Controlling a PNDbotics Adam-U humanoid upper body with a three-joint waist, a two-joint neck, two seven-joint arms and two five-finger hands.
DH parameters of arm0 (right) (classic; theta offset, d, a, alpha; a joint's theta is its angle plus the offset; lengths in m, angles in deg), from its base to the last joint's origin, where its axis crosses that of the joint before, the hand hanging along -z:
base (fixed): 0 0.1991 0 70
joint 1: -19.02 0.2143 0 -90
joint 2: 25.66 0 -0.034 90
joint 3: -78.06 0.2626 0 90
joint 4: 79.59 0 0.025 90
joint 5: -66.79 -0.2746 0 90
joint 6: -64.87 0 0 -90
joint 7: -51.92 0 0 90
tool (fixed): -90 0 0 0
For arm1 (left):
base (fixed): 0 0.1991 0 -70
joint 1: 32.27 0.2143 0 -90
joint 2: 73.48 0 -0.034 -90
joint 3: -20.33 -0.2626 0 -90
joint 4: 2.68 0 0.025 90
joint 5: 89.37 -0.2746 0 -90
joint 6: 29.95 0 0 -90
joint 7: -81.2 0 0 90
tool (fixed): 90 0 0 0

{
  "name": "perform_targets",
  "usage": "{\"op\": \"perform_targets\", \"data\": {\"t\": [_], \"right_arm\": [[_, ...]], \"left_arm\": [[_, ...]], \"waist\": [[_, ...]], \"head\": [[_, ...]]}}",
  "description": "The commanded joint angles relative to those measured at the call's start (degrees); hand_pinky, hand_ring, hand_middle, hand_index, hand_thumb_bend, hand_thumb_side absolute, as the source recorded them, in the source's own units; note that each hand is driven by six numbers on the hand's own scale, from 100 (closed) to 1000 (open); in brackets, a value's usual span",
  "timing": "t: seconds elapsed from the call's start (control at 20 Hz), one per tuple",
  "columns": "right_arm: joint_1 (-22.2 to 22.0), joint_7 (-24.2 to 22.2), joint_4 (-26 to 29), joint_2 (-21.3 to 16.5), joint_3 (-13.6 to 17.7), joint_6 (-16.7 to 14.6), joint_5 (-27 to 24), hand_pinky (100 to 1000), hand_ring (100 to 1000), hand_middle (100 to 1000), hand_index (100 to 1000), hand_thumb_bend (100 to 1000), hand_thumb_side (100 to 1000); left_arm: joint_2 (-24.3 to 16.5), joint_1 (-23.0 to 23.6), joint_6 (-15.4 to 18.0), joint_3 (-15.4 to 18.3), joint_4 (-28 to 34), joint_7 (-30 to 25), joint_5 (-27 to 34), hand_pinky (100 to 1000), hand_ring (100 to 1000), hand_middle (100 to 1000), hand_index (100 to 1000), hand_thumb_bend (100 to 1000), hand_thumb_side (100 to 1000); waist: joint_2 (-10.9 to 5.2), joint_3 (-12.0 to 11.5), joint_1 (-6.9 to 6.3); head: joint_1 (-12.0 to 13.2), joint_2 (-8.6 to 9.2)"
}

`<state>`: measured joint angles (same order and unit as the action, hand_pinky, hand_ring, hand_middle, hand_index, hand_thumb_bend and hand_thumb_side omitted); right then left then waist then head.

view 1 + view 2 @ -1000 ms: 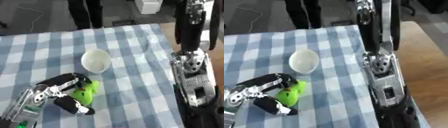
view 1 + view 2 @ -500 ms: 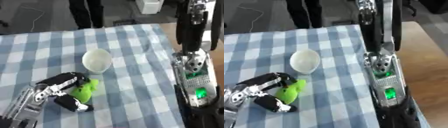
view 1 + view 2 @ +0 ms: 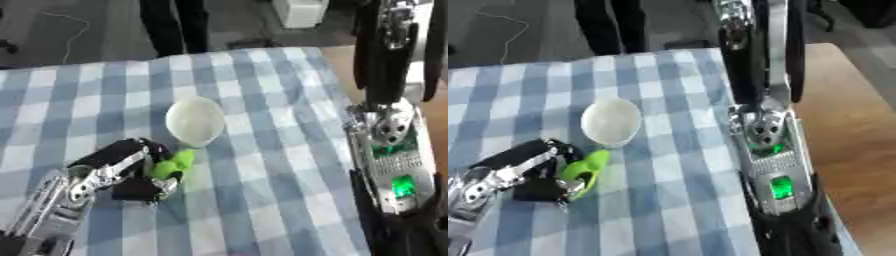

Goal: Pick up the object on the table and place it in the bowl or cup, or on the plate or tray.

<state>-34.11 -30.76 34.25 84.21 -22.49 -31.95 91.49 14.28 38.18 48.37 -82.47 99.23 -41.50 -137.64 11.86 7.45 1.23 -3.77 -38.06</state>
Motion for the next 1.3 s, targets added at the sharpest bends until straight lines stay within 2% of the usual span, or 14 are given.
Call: {"op": "perform_targets", "data": {"t": [0.05, 0.2, 0.35, 0.55, 0.7, 0.75, 0.8, 0.85, 0.9, 0.95, 1.05, 1.2, 1.25, 1.3], "right_arm": [[1.12, -0.07, 0.75, -0.02, -0.03, -0.18, -0.04, 550, 458, 582, 650, 100, 925], [1.15, -0.03, 0.75, 0.01, -0.02, -0.20, -0.06, 550, 458, 582, 650, 100, 925], [1.18, 0.01, 0.75, 0.04, 0.00, -0.23, -0.06, 550, 458, 582, 650, 100, 925], [1.17, 0.02, 0.75, 0.02, -0.01, -0.20, -0.05, 550, 458, 582, 650, 100, 924], [1.16, 0.02, 0.75, 0.00, 0.00, -0.18, -0.03, 550, 458, 582, 650, 100, 925], [1.16, 0.01, 0.75, 0.00, -0.01, -0.16, -0.03, 550, 458, 582, 650, 100, 925], [1.16, 0.01, 0.75, -0.02, 0.00, -0.15, -0.03, 550, 458, 583, 650, 100, 925], [1.15, 0.00, 0.75, -0.04, 0.00, -0.14, -0.02, 550, 458, 583, 650, 100, 925], [1.15, -0.03, 0.75, -0.06, -0.03, -0.13, -0.02, 550, 458, 583, 650, 100, 925], [1.14, -0.05, 0.75, -0.07, -0.03, -0.11, -0.02, 550, 458, 583, 650, 100, 925], [1.15, -0.05, 0.75, -0.05, -0.03, -0.11, -0.02, 550, 458, 583, 650, 100, 925], [1.17, -0.06, 0.75, -0.01, -0.04, -0.13, -0.02, 550, 458, 583, 650, 100, 925], [1.17, -0.06, 0.75, -0.01, -0.04, -0.13, -0.01, 550, 458, 583, 650, 100, 925], [1.18, -0.06, 0.75, 0.02, -0.05, -0.15, 0.00, 550, 458, 583, 650, 100, 925]], "left_arm": [[0.08, -0.31, -0.21, 0.50, -0.11, 4.75, 0.97, 100, 100, 309, 475, 100, 711], [0.24, -0.18, -0.32, 0.21, -1.34, 8.04, 1.53, 100, 100, 112, 404, 100, 688], [0.36, -0.11, -0.22, -0.10, -2.25, 9.51, 1.77, 100, 100, 100, 324, 100, 667], [0.36, -0.06, -0.09, -0.07, -2.47, 10.76, 2.54, 100, 100, 100, 294, 100, 659], [0.27, 0.00, -0.19, -0.02, -2.30, 11.56, 3.02, 100, 100, 100, 324, 100, 666], [0.24, 0.05, -0.04, -0.04, -2.19, 11.82, 2.97, 100, 100, 100, 386, 100, 697], [0.20, 0.09, 0.16, -0.14, -2.13, 11.71, 2.76, 100, 100, 167, 455, 100, 750], [0.21, 0.10, 0.34, -0.22, -2.12, 11.26, 2.45, 100, 154, 262, 511, 142, 768], [0.23, 0.13, 0.39, -0.58, -2.46, 9.62, 2.11, 100, 313, 395, 578, 303, 699], [0.30, 0.04, 0.40, -0.79, -2.60, 7.68, 1.77, 100, 384, 456, 613, 388, 656], [0.54, -0.10, 0.52, -1.23, -2.48, 3.06, 1.27, 312, 520, 598, 710, 500, 611], [0.84, -0.29, 0.98, -1.75, -0.99, -2.80, 1.56, 423, 600, 693, 783, 587, 576], [0.85, -0.36, 1.11, -1.86, -0.34, -4.47, 1.79, 423, 600, 693, 783, 587, 576], [0.85, -0.43, 1.22, -2.00, 0.30, -6.09, 2.02, 467, 626, 720, 812, 609, 543]], "waist": [[-0.79, -0.02, -0.05], [-0.75, 0.02, -0.02], [-0.72, 0.07, 0.00], [-0.74, 0.04, -0.01], [-0.77, 0.01, -0.03], [-0.78, 0.00, -0.03], [-0.79, -0.01, -0.03], [-0.80, -0.03, -0.03], [-0.80, -0.01, -0.05], [-0.81, -0.02, -0.05], [-0.81, 0.01, -0.03], [-0.79, 0.07, -0.05], [-0.79, 0.07, -0.07], [-0.79, 0.10, -0.09]], "head": [[0.24, 0.29], [0.28, 0.23], [0.33, 0.18], [0.38, 0.13], [0.40, 0.14], [0.42, 0.15], [0.43, 0.15], [0.45, 0.14], [0.54, 0.11], [0.57, 0.08], [0.61, 0.01], [0.70, -0.08], [0.72, -0.12], [0.75, -0.17]]}}
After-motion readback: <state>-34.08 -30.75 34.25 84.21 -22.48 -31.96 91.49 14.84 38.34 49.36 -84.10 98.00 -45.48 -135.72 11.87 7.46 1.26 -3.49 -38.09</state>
